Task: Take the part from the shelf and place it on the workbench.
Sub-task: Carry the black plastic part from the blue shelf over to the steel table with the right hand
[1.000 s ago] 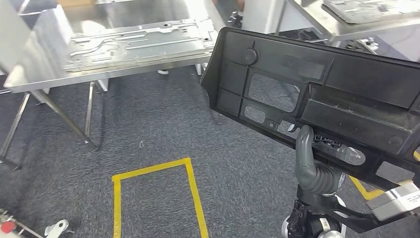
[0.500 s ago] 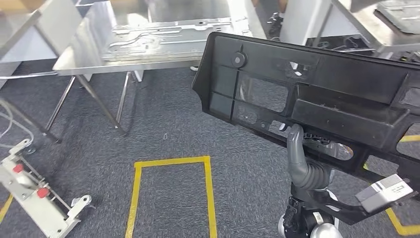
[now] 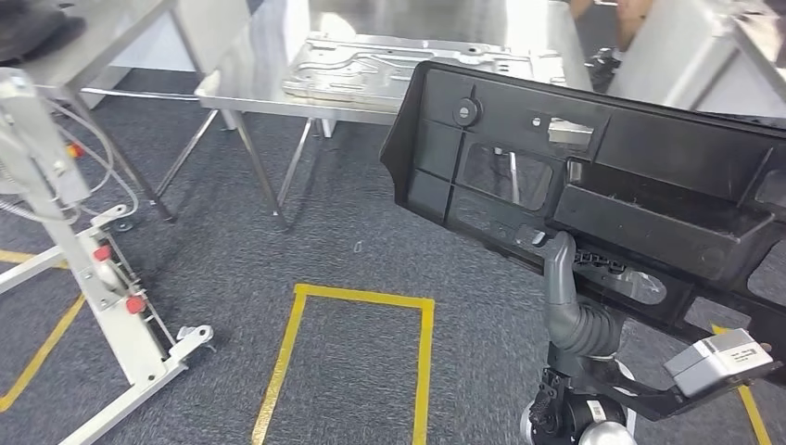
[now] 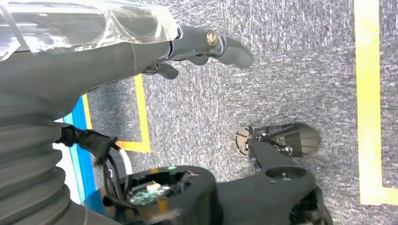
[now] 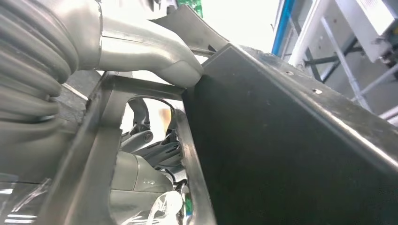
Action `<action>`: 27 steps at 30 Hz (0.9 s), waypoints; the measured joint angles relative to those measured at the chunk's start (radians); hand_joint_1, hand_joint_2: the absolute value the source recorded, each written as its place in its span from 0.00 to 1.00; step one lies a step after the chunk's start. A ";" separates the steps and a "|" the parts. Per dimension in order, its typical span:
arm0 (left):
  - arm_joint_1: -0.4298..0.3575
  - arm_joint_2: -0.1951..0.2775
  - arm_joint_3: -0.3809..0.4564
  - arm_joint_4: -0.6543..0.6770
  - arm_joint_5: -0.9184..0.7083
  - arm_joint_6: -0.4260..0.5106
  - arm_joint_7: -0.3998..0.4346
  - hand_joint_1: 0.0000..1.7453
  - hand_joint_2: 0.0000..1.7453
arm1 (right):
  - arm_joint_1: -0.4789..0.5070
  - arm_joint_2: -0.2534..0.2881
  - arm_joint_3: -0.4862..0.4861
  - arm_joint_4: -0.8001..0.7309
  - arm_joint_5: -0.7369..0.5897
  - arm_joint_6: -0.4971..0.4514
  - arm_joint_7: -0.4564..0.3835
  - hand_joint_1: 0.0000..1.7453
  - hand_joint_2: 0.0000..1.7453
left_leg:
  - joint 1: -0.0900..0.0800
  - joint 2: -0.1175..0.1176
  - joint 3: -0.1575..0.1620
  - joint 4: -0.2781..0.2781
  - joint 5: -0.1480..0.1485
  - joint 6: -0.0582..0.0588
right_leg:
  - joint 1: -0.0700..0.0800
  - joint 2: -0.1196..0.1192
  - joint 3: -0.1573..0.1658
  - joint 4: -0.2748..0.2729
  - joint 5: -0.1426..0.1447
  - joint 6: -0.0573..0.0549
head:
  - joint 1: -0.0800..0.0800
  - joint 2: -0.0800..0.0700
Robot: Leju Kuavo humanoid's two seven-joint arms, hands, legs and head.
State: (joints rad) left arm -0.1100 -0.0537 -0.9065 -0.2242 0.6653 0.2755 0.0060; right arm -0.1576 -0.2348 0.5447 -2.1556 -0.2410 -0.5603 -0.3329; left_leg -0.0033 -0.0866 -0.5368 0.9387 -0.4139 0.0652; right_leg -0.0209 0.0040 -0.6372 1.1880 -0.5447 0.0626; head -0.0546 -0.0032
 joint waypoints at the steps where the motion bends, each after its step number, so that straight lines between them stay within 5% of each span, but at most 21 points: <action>1: 0.000 0.000 -0.005 0.000 -0.003 -0.014 -0.003 0.00 1.00 | 0.001 0.000 -0.002 -0.001 0.003 -0.002 0.002 1.00 1.00 | 0.001 -0.014 0.002 0.002 -0.003 -0.004 | -0.003 0.022 0.030 -0.077 0.043 0.000 | 0.000 0.000; 3: -0.002 -0.002 -0.015 0.000 -0.003 -0.045 -0.010 0.00 1.00 | 0.002 -0.001 -0.002 -0.002 0.004 -0.003 0.005 1.00 1.00 | 0.001 -0.039 -0.001 0.009 -0.009 -0.014 | -0.008 0.070 0.079 -0.195 0.090 -0.003 | 0.001 0.000; 4: -0.003 -0.002 -0.019 0.000 -0.001 -0.056 -0.015 0.00 1.00 | 0.002 -0.001 -0.003 -0.003 0.004 -0.003 0.006 1.00 1.00 | 0.002 -0.050 -0.006 0.010 -0.013 -0.020 | -0.008 0.084 0.087 -0.217 0.090 -0.008 | 0.001 0.000; 6: -0.003 -0.001 -0.024 0.000 0.003 -0.072 -0.028 0.00 1.00 | 0.003 -0.001 -0.003 -0.003 0.003 -0.002 0.006 1.00 1.00 | 0.005 -0.068 -0.013 0.009 -0.022 -0.030 | -0.006 0.070 0.090 -0.222 0.076 -0.024 | 0.000 0.000; 7: -0.002 -0.001 -0.025 0.000 0.002 -0.077 -0.035 0.00 1.00 | 0.004 -0.001 -0.004 -0.004 0.003 -0.002 0.006 1.00 1.00 | 0.005 -0.057 -0.015 0.016 -0.029 -0.036 | -0.006 0.059 0.097 -0.225 0.069 -0.032 | 0.000 0.000; 9: -0.002 -0.001 -0.030 0.000 -0.001 -0.083 -0.048 0.00 1.00 | 0.004 -0.001 -0.005 -0.006 0.000 -0.002 0.002 1.00 1.00 | 0.005 0.002 -0.044 0.085 -0.057 -0.049 | -0.010 0.037 0.119 -0.228 0.056 -0.045 | -0.005 0.000; 11: -0.005 -0.002 -0.038 0.000 -0.003 -0.084 -0.052 0.00 1.00 | 0.006 0.000 -0.007 -0.007 -0.005 -0.002 -0.002 1.00 1.00 | 0.008 0.064 -0.133 0.239 -0.105 -0.061 | -0.009 0.015 0.144 -0.228 0.038 -0.049 | -0.011 0.000; 13: -0.007 -0.002 -0.042 0.000 -0.003 -0.085 -0.055 0.00 1.00 | 0.008 -0.001 -0.007 -0.007 -0.009 -0.002 -0.004 1.00 1.00 | 0.010 0.080 -0.215 0.349 -0.115 -0.065 | -0.008 -0.002 0.171 -0.228 0.016 -0.048 | -0.012 0.000; 14: -0.007 -0.002 -0.043 0.000 -0.003 -0.085 -0.056 0.00 1.00 | 0.009 -0.001 -0.008 -0.007 -0.011 -0.002 -0.005 1.00 1.00 | 0.010 0.081 -0.226 0.342 -0.088 -0.064 | -0.008 -0.009 0.187 -0.229 0.004 -0.047 | -0.012 0.000; 16: -0.006 -0.002 -0.047 0.000 -0.005 -0.086 -0.056 0.00 1.00 | 0.010 0.000 -0.008 -0.008 -0.013 -0.002 -0.013 1.00 1.00 | 0.006 0.083 -0.190 0.211 0.017 -0.053 | -0.008 -0.017 0.224 -0.233 -0.022 -0.043 | -0.012 0.000; 18: -0.003 -0.001 -0.050 0.000 -0.004 -0.086 -0.055 0.00 1.00 | 0.010 0.001 -0.009 -0.009 -0.016 -0.004 -0.029 1.00 1.00 | -0.004 0.090 -0.136 0.087 0.075 -0.034 | -0.006 -0.020 0.254 -0.247 -0.043 -0.035 | -0.012 0.000; 20: 0.000 -0.001 -0.054 0.000 -0.004 -0.086 -0.055 0.00 1.00 | 0.013 0.002 -0.011 -0.010 -0.019 -0.006 -0.044 1.00 1.00 | -0.011 0.096 -0.107 0.046 0.061 -0.020 | -0.002 -0.020 0.275 -0.268 -0.047 -0.024 | -0.011 0.000; 22: 0.001 -0.001 -0.059 0.000 -0.004 -0.085 -0.057 0.00 1.00 | 0.015 0.002 -0.012 -0.012 -0.018 -0.006 -0.054 1.00 1.00 | -0.008 0.095 -0.081 0.019 0.045 -0.013 | -0.002 -0.019 0.270 -0.236 -0.017 -0.014 | -0.011 0.000; 24: 0.001 -0.001 -0.064 0.000 -0.004 -0.085 -0.060 0.00 1.00 | 0.015 0.002 -0.014 -0.014 -0.013 -0.009 -0.060 1.00 1.00 | -0.004 0.088 -0.036 -0.013 0.030 -0.004 | -0.001 -0.015 0.197 -0.106 0.023 -0.015 | -0.008 0.000; 25: 0.003 -0.002 -0.066 0.000 -0.003 -0.084 -0.062 0.00 1.00 | 0.017 0.002 -0.016 -0.014 -0.010 -0.011 -0.063 1.00 1.00 | -0.002 0.084 -0.011 -0.028 0.022 0.000 | 0.000 -0.013 0.145 -0.033 0.019 -0.019 | -0.006 0.000; 27: 0.008 -0.002 -0.068 0.000 -0.002 -0.085 -0.064 0.00 1.00 | 0.022 0.002 -0.017 -0.014 -0.003 -0.015 -0.066 1.00 1.00 | -0.001 0.074 0.040 -0.051 0.004 0.005 | 0.003 -0.009 0.054 0.050 -0.053 -0.021 | -0.005 0.000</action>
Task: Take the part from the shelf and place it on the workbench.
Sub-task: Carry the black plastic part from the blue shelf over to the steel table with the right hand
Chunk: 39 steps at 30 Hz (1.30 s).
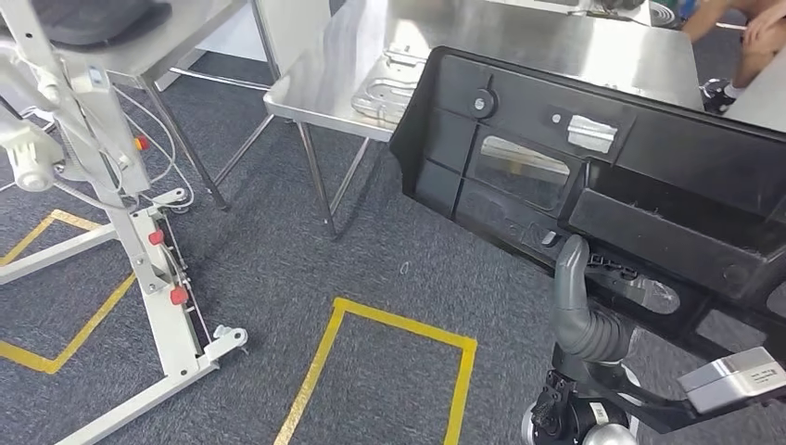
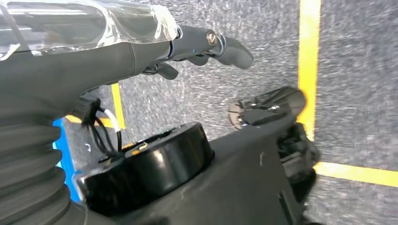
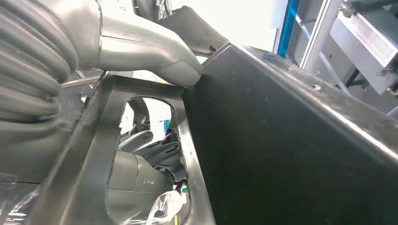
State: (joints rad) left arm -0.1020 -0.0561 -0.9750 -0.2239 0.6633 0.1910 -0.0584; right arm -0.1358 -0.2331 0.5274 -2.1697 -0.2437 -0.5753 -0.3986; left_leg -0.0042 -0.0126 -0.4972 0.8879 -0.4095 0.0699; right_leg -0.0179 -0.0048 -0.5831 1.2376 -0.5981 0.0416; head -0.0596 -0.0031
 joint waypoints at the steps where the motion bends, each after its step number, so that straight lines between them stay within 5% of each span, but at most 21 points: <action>1: 0.002 0.000 -0.002 0.000 0.001 0.000 0.000 0.00 1.00 | 0.002 0.000 -0.001 0.000 0.006 -0.002 -0.001 1.00 1.00 | 0.001 -0.005 0.026 -0.008 -0.011 0.000 | 0.000 0.001 -0.032 0.003 -0.051 0.004 | 0.000 0.000; 2: 0.004 0.000 -0.003 0.000 0.002 -0.001 -0.001 0.00 1.00 | 0.003 0.000 -0.001 0.000 0.013 -0.004 -0.001 1.00 1.00 | 0.002 -0.012 0.051 -0.013 -0.025 -0.001 | 0.000 0.002 -0.056 -0.018 -0.089 0.008 | 0.000 0.000; 3: 0.004 0.000 -0.004 0.000 0.002 -0.001 -0.001 0.00 1.00 | 0.003 0.000 -0.002 0.000 0.019 -0.006 -0.002 1.00 1.00 | 0.003 -0.018 0.075 -0.016 -0.041 -0.004 | -0.002 0.002 -0.072 -0.058 -0.097 0.012 | 0.001 0.000; 4: 0.004 0.000 -0.004 0.000 0.002 -0.002 -0.001 0.00 1.00 | 0.003 0.000 -0.002 0.000 0.024 -0.007 -0.002 1.00 1.00 | 0.005 -0.023 0.098 -0.016 -0.060 -0.008 | -0.005 0.002 -0.082 -0.114 -0.056 0.015 | 0.002 0.000; 7: 0.006 0.000 -0.005 0.000 0.002 -0.003 -0.001 0.00 1.00 | 0.009 0.000 -0.002 0.000 0.032 -0.009 -0.001 1.00 1.00 | 0.001 -0.030 0.142 -0.004 -0.123 -0.027 | -0.008 -0.001 -0.089 -0.251 0.210 0.010 | 0.002 0.000; 8: 0.005 0.000 -0.005 0.000 0.002 -0.003 -0.001 0.00 1.00 | 0.011 0.000 -0.002 -0.001 0.034 -0.009 -0.001 1.00 1.00 | 0.001 -0.029 0.149 0.003 -0.138 -0.034 | -0.006 0.001 -0.089 -0.259 0.251 0.002 | 0.001 0.000; 12: -0.009 0.000 -0.006 0.000 0.001 -0.003 -0.002 0.00 1.00 | 0.008 0.002 -0.004 -0.011 0.037 -0.008 -0.004 1.00 1.00 | 0.007 -0.013 0.120 0.095 -0.160 -0.051 | -0.004 0.014 -0.073 -0.250 0.229 -0.026 | -0.003 0.000; 16: -0.013 -0.001 -0.006 0.000 0.001 -0.003 -0.002 0.00 1.00 | 0.012 0.004 -0.004 -0.014 0.043 -0.013 -0.015 1.00 1.00 | 0.010 0.001 -0.044 0.321 -0.259 -0.067 | -0.001 0.032 -0.047 -0.250 0.201 -0.034 | -0.006 0.000; 18: -0.011 -0.001 -0.006 0.000 0.001 -0.003 -0.002 0.00 1.00 | 0.015 0.004 -0.005 -0.016 0.050 -0.016 -0.022 1.00 1.00 | 0.007 0.001 -0.081 0.302 -0.225 -0.059 | 0.003 0.048 -0.031 -0.250 0.188 -0.034 | -0.006 0.000; 21: -0.010 0.001 -0.006 0.001 0.001 -0.002 -0.001 0.00 1.00 | 0.018 0.005 -0.005 -0.020 0.063 -0.020 -0.029 1.00 1.00 | -0.006 -0.024 -0.056 0.107 -0.058 -0.027 | 0.002 0.073 -0.012 -0.257 0.176 -0.032 | -0.004 0.000; 23: -0.009 0.003 -0.009 0.002 0.001 -0.003 0.001 0.00 1.00 | 0.021 0.006 -0.007 -0.022 0.068 -0.022 -0.032 1.00 1.00 | -0.015 -0.040 -0.038 0.047 -0.017 -0.015 | -0.009 0.091 -0.010 -0.266 0.177 -0.027 | -0.004 0.000; 25: -0.009 0.003 -0.013 0.002 0.000 -0.003 0.004 0.00 1.00 | 0.024 0.006 -0.009 -0.024 0.072 -0.023 -0.033 1.00 1.00 | -0.016 -0.033 -0.024 0.029 -0.011 -0.014 | -0.014 0.104 -0.011 -0.270 0.178 -0.019 | -0.006 0.000; 27: -0.012 0.001 -0.018 0.002 -0.002 -0.002 0.005 0.00 1.00 | 0.025 0.007 -0.012 -0.026 0.077 -0.025 -0.035 1.00 1.00 | -0.009 -0.017 -0.009 0.010 -0.007 -0.011 | -0.006 0.078 -0.022 -0.242 0.156 -0.011 | -0.005 0.000; 30: -0.013 -0.001 -0.023 0.002 -0.005 -0.002 0.010 0.00 1.00 | 0.025 0.007 -0.015 -0.027 0.082 -0.027 -0.036 1.00 1.00 | 0.000 0.004 0.012 0.000 -0.014 -0.008 | -0.002 0.027 -0.104 -0.064 0.071 -0.003 | 0.000 0.000; 32: -0.012 -0.002 -0.027 0.002 -0.009 -0.002 0.014 0.00 1.00 | 0.029 0.007 -0.016 -0.027 0.086 -0.030 -0.034 1.00 1.00 | 0.009 0.012 0.023 0.001 -0.026 -0.014 | -0.009 0.019 -0.147 0.017 0.061 0.008 | 0.000 0.000; 33: -0.011 -0.002 -0.028 0.002 -0.012 -0.002 0.014 0.00 1.00 | 0.030 0.007 -0.016 -0.027 0.090 -0.031 -0.033 1.00 1.00 | 0.015 0.014 0.029 0.002 -0.034 -0.021 | -0.014 0.016 -0.140 0.001 0.085 0.016 | 0.000 0.000; 36: -0.013 -0.002 -0.030 0.002 -0.017 0.004 0.015 0.00 1.00 | 0.029 0.007 -0.016 -0.027 0.102 -0.033 -0.026 1.00 1.00 | 0.030 0.015 0.048 0.021 -0.073 -0.052 | -0.034 0.006 -0.037 -0.185 0.163 0.046 | 0.004 0.000; 38: -0.016 0.000 -0.031 0.002 -0.017 0.008 0.016 0.00 1.00 | 0.028 0.009 -0.016 -0.028 0.106 -0.034 -0.021 1.00 1.00 | 0.029 0.015 0.053 0.033 -0.104 -0.071 | -0.037 0.008 0.000 -0.241 0.152 0.040 | 0.006 0.000; 39: -0.017 0.000 -0.032 0.002 -0.017 0.010 0.016 0.00 1.00 | 0.028 0.010 -0.016 -0.029 0.107 -0.034 -0.020 1.00 1.00 | 0.030 0.015 0.057 0.033 -0.115 -0.075 | -0.034 0.012 0.002 -0.240 0.140 0.027 | 0.006 0.000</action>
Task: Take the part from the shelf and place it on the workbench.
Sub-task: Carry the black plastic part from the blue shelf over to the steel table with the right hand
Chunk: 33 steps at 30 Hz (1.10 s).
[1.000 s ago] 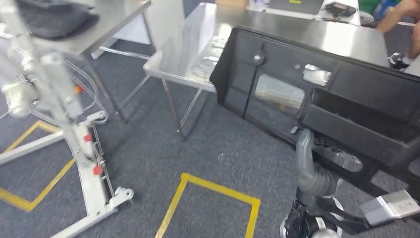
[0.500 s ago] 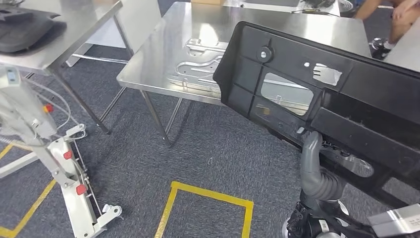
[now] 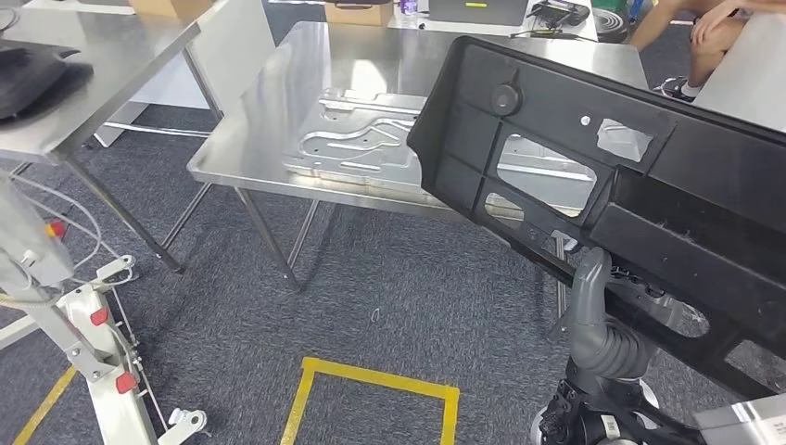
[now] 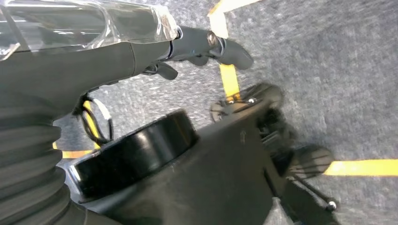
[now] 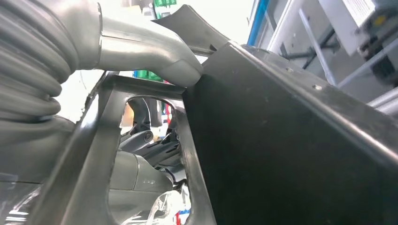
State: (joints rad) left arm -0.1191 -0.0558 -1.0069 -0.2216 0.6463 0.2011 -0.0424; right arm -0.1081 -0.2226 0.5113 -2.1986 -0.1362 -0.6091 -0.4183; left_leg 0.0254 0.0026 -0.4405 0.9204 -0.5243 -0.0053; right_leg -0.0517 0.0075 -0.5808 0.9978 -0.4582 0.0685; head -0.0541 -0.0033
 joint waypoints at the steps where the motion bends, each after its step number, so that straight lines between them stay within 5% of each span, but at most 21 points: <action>1: 0.000 0.000 -0.001 0.000 0.000 0.002 0.000 0.00 1.00 | 0.001 0.001 0.000 -0.001 0.000 0.000 0.001 1.00 1.00 | 0.002 0.000 0.008 -0.004 -0.006 -0.002 | 0.001 0.002 0.003 0.001 -0.006 -0.010 | -0.002 0.000; 3: -0.002 0.000 -0.004 0.000 0.000 0.005 0.000 0.00 1.00 | 0.001 0.002 0.000 -0.003 0.001 0.000 0.001 1.00 1.00 | 0.004 0.000 0.000 0.030 -0.017 -0.004 | 0.003 0.008 0.019 0.001 -0.019 -0.025 | -0.004 0.000; 4: -0.003 0.000 -0.006 0.000 0.000 0.007 0.001 0.00 1.00 | 0.000 0.002 0.000 -0.004 0.001 0.000 0.002 1.00 1.00 | 0.004 0.000 -0.029 0.084 -0.030 -0.005 | 0.004 0.009 0.030 0.001 -0.026 -0.032 | -0.006 0.000; 7: -0.001 0.000 -0.011 0.000 0.000 0.014 0.005 0.00 1.00 | -0.001 0.003 0.000 -0.007 0.001 0.000 0.003 1.00 1.00 | -0.001 -0.001 -0.198 0.321 -0.075 -0.003 | 0.014 0.009 0.064 0.000 -0.055 -0.046 | -0.009 0.000; 9: -0.004 -0.001 -0.014 -0.001 0.000 0.022 0.010 0.00 1.00 | 0.001 0.004 0.000 -0.007 0.001 0.000 0.005 1.00 1.00 | -0.012 -0.001 -0.273 0.358 -0.026 0.014 | 0.025 0.013 0.101 -0.005 -0.081 -0.048 | -0.010 0.000; 10: -0.005 -0.001 -0.014 -0.001 0.000 0.027 0.013 0.00 1.00 | 0.002 0.004 0.000 -0.007 0.001 0.000 0.006 1.00 1.00 | -0.021 -0.003 -0.280 0.311 0.035 0.031 | 0.032 0.015 0.127 -0.011 -0.096 -0.050 | -0.011 0.000; 12: -0.002 0.001 -0.015 0.000 0.000 0.039 0.019 0.00 1.00 | 0.004 0.004 0.000 -0.006 0.001 0.000 0.008 1.00 1.00 | -0.047 -0.012 -0.261 0.167 0.171 0.080 | 0.039 0.020 0.176 -0.036 -0.119 -0.052 | -0.008 0.000; 13: 0.002 0.002 -0.015 0.001 0.000 0.045 0.020 0.00 1.00 | 0.005 0.003 0.000 -0.006 0.001 -0.001 0.008 1.00 1.00 | -0.060 -0.016 -0.246 0.113 0.210 0.102 | 0.038 0.024 0.196 -0.054 -0.126 -0.051 | -0.005 0.000; 15: 0.003 0.003 -0.016 0.002 0.000 0.053 0.023 0.00 1.00 | 0.007 0.004 0.000 -0.006 0.001 -0.002 0.012 1.00 1.00 | -0.074 -0.019 -0.210 0.060 0.209 0.131 | 0.033 0.029 0.225 -0.087 -0.123 -0.042 | -0.004 0.000; 17: -0.001 0.002 -0.016 0.002 -0.001 0.059 0.028 0.00 1.00 | 0.005 0.004 0.000 -0.007 0.001 -0.002 0.015 1.00 1.00 | -0.074 -0.017 -0.158 0.004 0.185 0.136 | 0.031 0.028 0.220 -0.049 -0.081 -0.031 | -0.008 0.001; 19: 0.001 0.002 -0.017 0.002 -0.002 0.065 0.032 0.00 1.00 | 0.003 0.004 0.000 -0.008 0.003 -0.002 0.015 1.00 1.00 | -0.064 -0.017 -0.096 -0.048 0.165 0.129 | 0.034 0.018 0.151 0.088 -0.033 -0.025 | -0.008 0.001; 20: 0.005 0.001 -0.017 0.002 -0.001 0.066 0.033 0.00 1.00 | 0.004 0.004 0.000 -0.008 0.003 -0.002 0.015 1.00 1.00 | -0.059 -0.017 -0.065 -0.067 0.154 0.124 | 0.034 0.012 0.103 0.158 -0.037 -0.024 | -0.008 0.000; 22: 0.012 -0.001 -0.020 0.002 0.000 0.067 0.033 0.00 1.00 | 0.006 0.004 0.000 -0.007 0.003 -0.002 0.016 1.00 1.00 | -0.052 -0.019 -0.007 -0.091 0.127 0.114 | 0.034 0.009 0.015 0.229 -0.110 -0.019 | -0.006 0.000; 24: 0.018 -0.003 -0.022 0.002 0.001 0.067 0.034 0.00 1.00 | 0.006 0.004 0.000 -0.006 0.002 -0.002 0.016 1.00 1.00 | -0.045 -0.022 0.050 -0.104 0.092 0.102 | 0.032 0.007 -0.045 0.207 -0.200 -0.009 | -0.005 0.000; 25: 0.020 -0.004 -0.022 0.002 0.002 0.068 0.034 0.00 1.00 | 0.006 0.004 0.000 -0.006 0.002 -0.002 0.016 1.00 1.00 | -0.041 -0.024 0.080 -0.107 0.070 0.096 | 0.030 0.005 -0.063 0.165 -0.208 -0.002 | -0.004 0.000; 26: 0.022 -0.004 -0.022 0.002 0.004 0.068 0.035 0.00 1.00 | 0.007 0.004 0.000 -0.006 0.002 -0.002 0.016 1.00 1.00 | -0.038 -0.024 0.109 -0.108 0.048 0.090 | 0.028 0.000 -0.075 0.108 -0.168 0.005 | -0.004 0.000; 27: 0.024 -0.004 -0.022 0.002 0.005 0.068 0.036 0.00 1.00 | 0.009 0.003 0.000 -0.005 0.002 -0.002 0.016 1.00 1.00 | -0.037 -0.024 0.137 -0.104 0.023 0.083 | 0.026 -0.007 -0.085 0.041 -0.076 0.009 | -0.003 0.000; 29: 0.026 -0.004 -0.023 0.002 0.006 0.068 0.037 0.00 1.00 | 0.012 0.003 0.000 -0.003 0.001 -0.002 0.017 1.00 1.00 | -0.039 -0.023 0.172 -0.090 -0.026 0.070 | 0.026 -0.020 -0.092 -0.039 0.106 -0.003 | -0.003 0.000; 30: 0.024 -0.005 -0.023 0.003 0.006 0.067 0.038 0.00 1.00 | 0.012 0.003 0.000 -0.003 0.000 -0.002 0.017 1.00 1.00 | -0.040 -0.021 0.180 -0.080 -0.043 0.064 | 0.029 -0.021 -0.094 -0.046 0.150 -0.013 | -0.005 0.000; 33: 0.007 -0.006 -0.023 0.003 0.005 0.066 0.035 0.00 1.00 | 0.005 0.004 0.000 -0.006 0.001 -0.002 0.017 1.00 1.00 | -0.035 -0.014 0.128 0.043 -0.026 0.049 | 0.029 -0.012 -0.085 -0.028 0.124 -0.042 | -0.007 0.001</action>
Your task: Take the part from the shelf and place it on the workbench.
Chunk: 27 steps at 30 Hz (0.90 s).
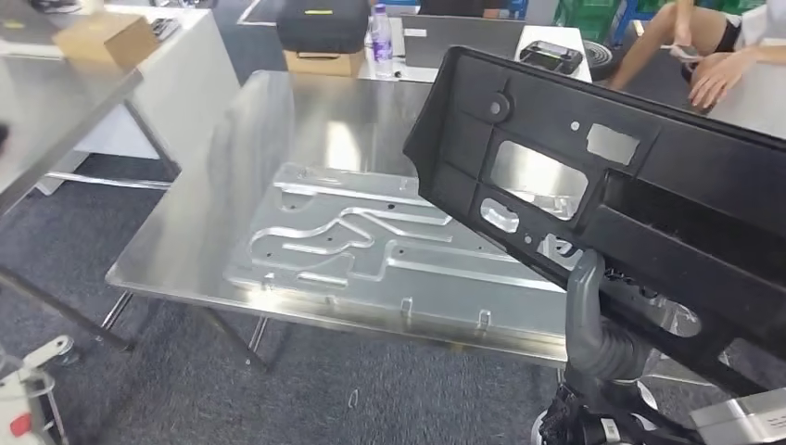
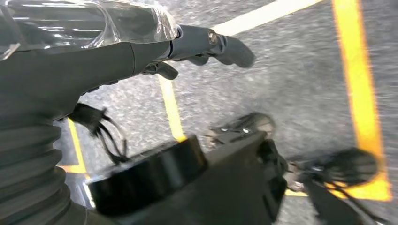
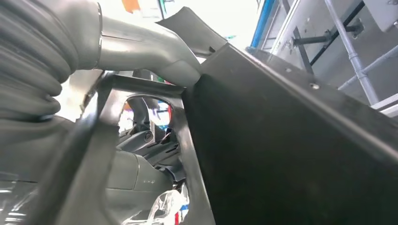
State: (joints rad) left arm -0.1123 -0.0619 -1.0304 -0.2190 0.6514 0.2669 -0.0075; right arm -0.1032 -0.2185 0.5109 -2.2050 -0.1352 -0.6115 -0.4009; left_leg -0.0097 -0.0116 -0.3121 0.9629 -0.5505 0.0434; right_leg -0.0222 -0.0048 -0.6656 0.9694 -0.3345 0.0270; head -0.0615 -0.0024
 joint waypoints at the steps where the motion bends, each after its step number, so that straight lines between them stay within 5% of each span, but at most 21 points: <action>1: -0.005 0.000 0.000 0.000 0.000 0.000 -0.001 0.00 1.00 | -0.002 0.000 0.000 0.000 0.000 0.000 0.000 1.00 1.00 | 0.002 0.001 -0.041 0.068 0.002 -0.005 | -0.004 0.002 0.008 -0.001 -0.009 -0.006 | -0.001 0.000; 4: -0.007 0.000 0.000 0.000 0.000 -0.001 -0.001 0.00 1.00 | -0.002 0.001 0.000 0.000 0.000 0.000 0.000 1.00 1.00 | 0.016 0.002 -0.166 0.224 -0.090 -0.029 | -0.012 0.008 0.031 -0.002 -0.034 -0.012 | -0.005 0.000; 6: -0.004 0.000 -0.001 0.000 0.000 -0.003 -0.001 0.00 1.00 | -0.002 0.001 0.000 0.000 0.000 0.000 0.000 1.00 1.00 | 0.029 0.003 -0.223 0.242 -0.133 -0.044 | -0.017 0.014 0.048 -0.002 -0.051 -0.006 | -0.006 0.000; 7: -0.003 0.000 -0.001 0.000 0.001 -0.004 -0.002 0.00 1.00 | -0.002 0.001 0.000 0.000 0.000 0.000 0.000 1.00 1.00 | 0.035 0.003 -0.233 0.211 -0.113 -0.050 | -0.021 0.016 0.059 -0.002 -0.059 -0.001 | -0.006 0.000; 10: -0.003 0.000 -0.001 0.000 0.002 -0.009 -0.005 0.00 1.00 | -0.002 0.001 0.000 0.000 0.000 0.000 -0.001 1.00 1.00 | 0.047 0.007 -0.219 0.033 0.054 -0.062 | -0.032 0.017 0.088 -0.003 -0.080 0.020 | -0.006 0.000; 11: -0.003 -0.001 -0.001 0.000 0.002 -0.012 -0.007 0.00 1.00 | -0.002 0.001 0.000 0.000 -0.001 0.000 -0.001 1.00 1.00 | 0.045 0.008 -0.217 -0.001 0.087 -0.060 | -0.033 0.017 0.092 -0.005 -0.083 0.029 | -0.007 0.000; 14: 0.000 -0.001 -0.001 0.000 0.005 -0.016 -0.012 0.00 1.00 | -0.003 0.001 0.000 0.000 -0.003 0.000 -0.003 1.00 1.00 | 0.034 0.007 -0.220 -0.010 0.100 -0.033 | -0.033 0.017 0.099 -0.016 -0.088 0.055 | -0.006 0.000; 16: -0.002 -0.001 -0.001 0.000 0.006 -0.016 -0.015 0.00 1.00 | -0.003 0.001 0.000 0.000 -0.004 0.000 -0.005 1.00 1.00 | 0.033 0.006 -0.212 -0.015 0.106 -0.015 | -0.033 0.012 0.093 0.008 -0.109 0.062 | -0.003 0.000; 19: -0.004 -0.001 -0.001 0.000 0.007 -0.016 -0.017 0.00 1.00 | -0.003 0.001 0.000 0.000 -0.005 0.000 -0.006 1.00 1.00 | 0.025 0.006 -0.200 -0.018 0.102 0.007 | -0.022 0.007 -0.003 0.202 -0.193 0.050 | 0.004 0.000; 21: -0.003 -0.001 -0.001 0.000 0.007 -0.016 -0.017 0.00 1.00 | -0.002 0.002 0.000 0.000 -0.008 0.000 -0.006 1.00 1.00 | 0.013 0.006 -0.190 -0.018 0.094 0.018 | -0.011 0.008 -0.064 0.298 -0.205 0.039 | 0.004 0.000; 23: -0.003 -0.001 -0.001 0.000 0.006 -0.016 -0.017 0.00 1.00 | -0.001 0.002 0.000 0.000 -0.010 0.000 -0.006 1.00 1.00 | 0.002 0.003 -0.173 -0.018 0.081 0.025 | 0.001 0.008 -0.052 0.240 -0.142 0.023 | 0.005 0.000; 25: -0.003 -0.002 -0.001 0.000 0.006 -0.017 -0.017 0.00 1.00 | -0.002 0.002 0.000 0.000 -0.012 0.000 -0.007 1.00 1.00 | -0.007 0.000 -0.158 -0.017 0.064 0.024 | 0.012 0.008 0.005 0.101 -0.073 0.006 | 0.005 0.000; 27: -0.004 -0.002 -0.001 0.000 0.005 -0.018 -0.019 0.00 1.00 | -0.002 0.002 0.000 -0.001 -0.016 0.000 -0.011 1.00 1.00 | -0.013 0.000 -0.154 -0.016 0.050 0.019 | 0.018 0.011 0.038 0.027 -0.057 -0.004 | 0.005 0.000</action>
State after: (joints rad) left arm -0.1168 -0.0643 -1.0311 -0.2190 0.6564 0.2485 -0.0265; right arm -0.1051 -0.2168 0.5107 -2.2059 -0.1507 -0.6115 -0.4119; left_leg -0.0231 -0.0112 -0.4659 0.9466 -0.5002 0.0621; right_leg -0.0041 0.0057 -0.6281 0.9967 -0.3919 0.0232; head -0.0569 -0.0027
